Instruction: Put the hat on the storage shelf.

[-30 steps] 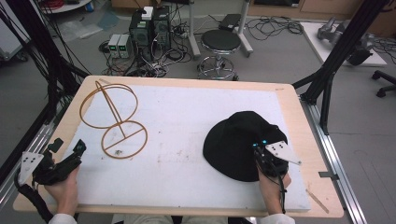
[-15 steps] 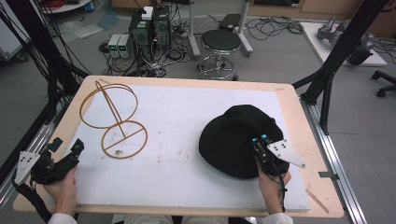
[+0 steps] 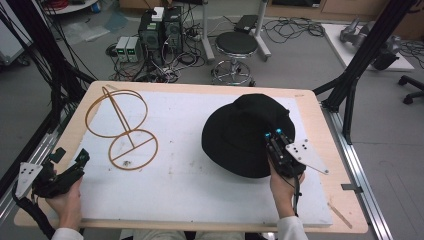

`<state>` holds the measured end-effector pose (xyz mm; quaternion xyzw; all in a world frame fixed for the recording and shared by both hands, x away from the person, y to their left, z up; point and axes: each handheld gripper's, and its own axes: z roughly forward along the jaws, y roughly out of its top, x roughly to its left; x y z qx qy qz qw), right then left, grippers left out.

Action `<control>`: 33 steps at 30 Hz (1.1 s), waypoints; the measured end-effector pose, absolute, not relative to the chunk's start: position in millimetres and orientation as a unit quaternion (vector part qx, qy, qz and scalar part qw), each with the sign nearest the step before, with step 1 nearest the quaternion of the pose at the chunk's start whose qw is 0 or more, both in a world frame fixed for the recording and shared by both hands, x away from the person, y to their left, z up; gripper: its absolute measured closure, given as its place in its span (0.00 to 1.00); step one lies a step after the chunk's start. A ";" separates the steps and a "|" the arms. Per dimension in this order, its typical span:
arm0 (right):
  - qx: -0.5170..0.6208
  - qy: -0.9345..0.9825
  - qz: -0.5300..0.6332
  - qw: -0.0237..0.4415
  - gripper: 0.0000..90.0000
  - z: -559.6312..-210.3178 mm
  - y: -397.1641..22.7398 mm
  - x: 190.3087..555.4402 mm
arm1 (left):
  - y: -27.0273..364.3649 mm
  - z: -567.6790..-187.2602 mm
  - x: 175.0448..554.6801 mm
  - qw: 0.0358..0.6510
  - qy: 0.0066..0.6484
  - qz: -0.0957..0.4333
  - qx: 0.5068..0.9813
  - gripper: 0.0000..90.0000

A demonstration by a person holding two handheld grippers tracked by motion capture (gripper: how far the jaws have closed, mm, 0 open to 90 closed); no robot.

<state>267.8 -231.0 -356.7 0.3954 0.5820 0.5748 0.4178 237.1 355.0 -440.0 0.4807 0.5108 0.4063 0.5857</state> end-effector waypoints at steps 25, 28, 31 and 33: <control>0.328 0.526 0.656 0.431 0.95 -276.4 -179.0 282.8 | 344.8 -439.6 241.0 0.582 0.494 0.405 0.503 0.19; 0.321 0.524 0.662 0.429 0.95 -273.3 -170.1 284.5 | 345.7 -439.9 241.0 0.581 0.497 0.406 0.502 0.19; 0.311 0.522 0.674 0.420 0.95 -267.9 -152.4 285.7 | 345.5 -440.0 240.9 0.582 0.497 0.405 0.501 0.19; 0.305 0.523 0.677 0.419 0.95 -264.3 -144.2 286.7 | 344.9 -439.8 240.8 0.583 0.495 0.405 0.501 0.19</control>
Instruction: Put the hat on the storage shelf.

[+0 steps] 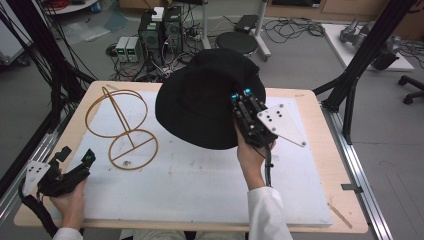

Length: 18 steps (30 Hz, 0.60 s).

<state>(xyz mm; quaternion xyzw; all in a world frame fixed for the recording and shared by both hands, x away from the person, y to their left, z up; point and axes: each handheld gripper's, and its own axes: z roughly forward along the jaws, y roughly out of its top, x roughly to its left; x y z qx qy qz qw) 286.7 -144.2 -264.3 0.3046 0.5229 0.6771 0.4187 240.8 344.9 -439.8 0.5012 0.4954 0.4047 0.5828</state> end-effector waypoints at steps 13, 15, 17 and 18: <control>0.277 0.522 0.694 0.410 0.95 -248.7 -94.3 296.0 | 345.3 -440.0 241.0 0.584 0.494 0.404 0.502 0.19; 0.274 0.522 0.697 0.408 0.95 -247.8 -84.4 298.9 | 345.5 -440.2 241.1 0.583 0.494 0.404 0.503 0.19; 0.270 0.523 0.700 0.404 0.95 -246.7 -73.7 301.5 | 345.5 -440.2 241.1 0.584 0.494 0.404 0.502 0.19; 0.267 0.527 0.701 0.401 0.95 -245.8 -63.4 303.4 | 345.6 -440.2 241.0 0.584 0.494 0.404 0.502 0.19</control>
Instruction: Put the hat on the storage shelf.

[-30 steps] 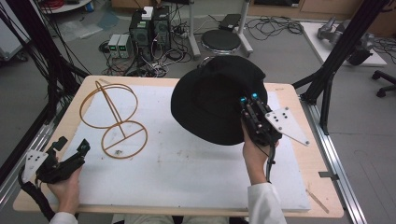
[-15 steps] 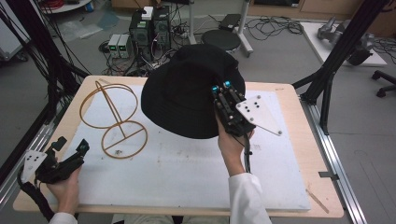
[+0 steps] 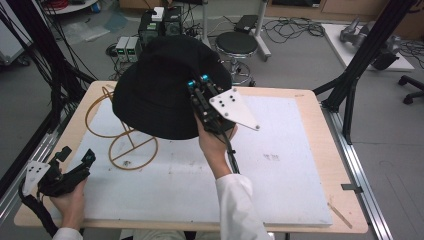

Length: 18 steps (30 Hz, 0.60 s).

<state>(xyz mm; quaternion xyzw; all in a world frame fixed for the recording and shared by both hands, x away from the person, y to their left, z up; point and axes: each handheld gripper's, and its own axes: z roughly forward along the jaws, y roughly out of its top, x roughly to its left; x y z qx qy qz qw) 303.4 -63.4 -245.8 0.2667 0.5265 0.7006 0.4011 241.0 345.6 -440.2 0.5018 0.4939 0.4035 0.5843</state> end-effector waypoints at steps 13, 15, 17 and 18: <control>0.243 0.539 0.714 0.375 0.95 -245.9 -7.3 309.0 | 347.8 -440.0 237.8 0.587 0.495 0.402 0.498 0.19; 0.237 0.542 0.714 0.373 0.95 -246.3 0.3 308.8 | 348.3 -440.3 238.2 0.588 0.496 0.402 0.497 0.19; 0.235 0.546 0.714 0.371 0.95 -247.1 7.0 308.9 | 348.7 -440.3 238.0 0.587 0.497 0.402 0.497 0.19; 0.228 0.550 0.713 0.370 0.95 -247.6 15.2 310.6 | 348.7 -440.2 237.9 0.587 0.497 0.403 0.496 0.19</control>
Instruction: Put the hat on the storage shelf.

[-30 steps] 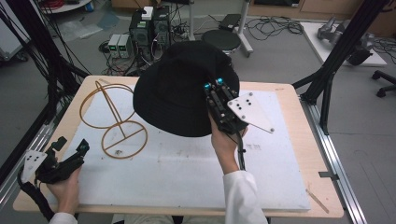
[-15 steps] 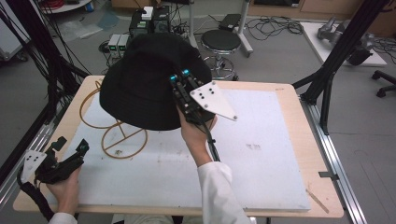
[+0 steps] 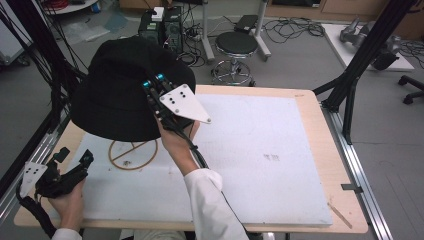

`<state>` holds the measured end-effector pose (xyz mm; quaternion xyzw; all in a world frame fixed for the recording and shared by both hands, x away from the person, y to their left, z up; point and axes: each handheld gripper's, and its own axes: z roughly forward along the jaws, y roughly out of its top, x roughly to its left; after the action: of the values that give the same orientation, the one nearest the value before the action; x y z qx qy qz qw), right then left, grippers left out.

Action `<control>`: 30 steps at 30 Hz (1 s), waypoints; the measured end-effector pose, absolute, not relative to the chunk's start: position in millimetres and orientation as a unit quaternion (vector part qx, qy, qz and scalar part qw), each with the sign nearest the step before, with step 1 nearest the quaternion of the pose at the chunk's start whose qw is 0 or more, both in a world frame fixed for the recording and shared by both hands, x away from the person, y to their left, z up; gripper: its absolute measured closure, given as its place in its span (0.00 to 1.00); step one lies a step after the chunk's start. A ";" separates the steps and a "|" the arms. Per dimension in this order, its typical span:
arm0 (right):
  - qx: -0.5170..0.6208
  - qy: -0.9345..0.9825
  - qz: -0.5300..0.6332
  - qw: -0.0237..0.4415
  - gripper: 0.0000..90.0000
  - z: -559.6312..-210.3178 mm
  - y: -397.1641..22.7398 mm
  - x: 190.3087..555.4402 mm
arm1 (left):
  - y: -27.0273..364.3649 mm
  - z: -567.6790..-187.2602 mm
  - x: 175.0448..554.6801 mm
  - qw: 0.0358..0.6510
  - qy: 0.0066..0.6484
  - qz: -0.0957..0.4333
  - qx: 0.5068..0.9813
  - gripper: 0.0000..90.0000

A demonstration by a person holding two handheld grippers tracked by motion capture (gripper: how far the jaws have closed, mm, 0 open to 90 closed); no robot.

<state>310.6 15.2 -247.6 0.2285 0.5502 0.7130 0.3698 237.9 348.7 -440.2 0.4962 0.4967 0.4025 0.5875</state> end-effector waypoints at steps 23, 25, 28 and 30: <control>0.209 0.616 0.687 0.324 0.95 -279.2 92.0 332.8 | 351.7 -440.8 237.5 0.590 0.498 0.400 0.494 0.19; 0.213 0.619 0.685 0.321 0.95 -281.1 92.2 333.1 | 351.9 -441.0 237.7 0.590 0.498 0.400 0.494 0.19; 0.217 0.624 0.683 0.312 0.95 -280.1 88.9 332.5 | 351.8 -441.3 238.3 0.589 0.498 0.400 0.495 0.19; 0.215 0.628 0.680 0.312 0.95 -281.7 87.5 331.0 | 351.4 -441.5 238.7 0.588 0.500 0.399 0.495 0.19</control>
<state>331.0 87.5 -281.7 0.2147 0.6278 0.6799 0.3124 238.7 351.4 -441.5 0.4951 0.4997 0.3990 0.5881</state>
